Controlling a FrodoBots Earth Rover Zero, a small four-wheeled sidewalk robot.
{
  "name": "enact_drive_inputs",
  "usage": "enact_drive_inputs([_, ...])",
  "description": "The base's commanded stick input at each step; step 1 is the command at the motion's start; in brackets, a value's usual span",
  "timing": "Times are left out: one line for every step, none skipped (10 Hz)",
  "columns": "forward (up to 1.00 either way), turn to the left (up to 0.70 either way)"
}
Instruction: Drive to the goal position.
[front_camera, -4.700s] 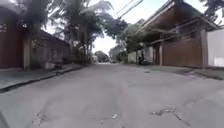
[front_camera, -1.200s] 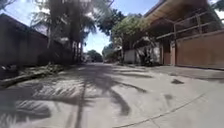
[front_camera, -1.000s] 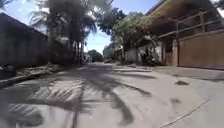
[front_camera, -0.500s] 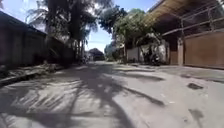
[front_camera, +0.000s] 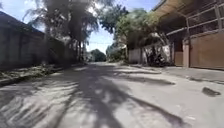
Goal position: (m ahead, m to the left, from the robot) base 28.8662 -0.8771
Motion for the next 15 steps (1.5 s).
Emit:
enact_drive_inputs([0.85,0.00])
enact_drive_inputs([0.85,0.00])
enact_drive_inputs([0.85,0.00])
enact_drive_inputs([0.85,0.00])
enact_drive_inputs([0.85,0.00])
enact_drive_inputs([0.85,0.00])
enact_drive_inputs([0.85,0.00])
enact_drive_inputs([0.85,0.00])
enact_drive_inputs([0.85,0.00])
enact_drive_inputs([0.85,0.00])
enact_drive_inputs([0.85,0.00])
enact_drive_inputs([0.85,0.00])
enact_drive_inputs([0.85,0.00])
enact_drive_inputs([0.85,0.00])
enact_drive_inputs([0.85,0.00])
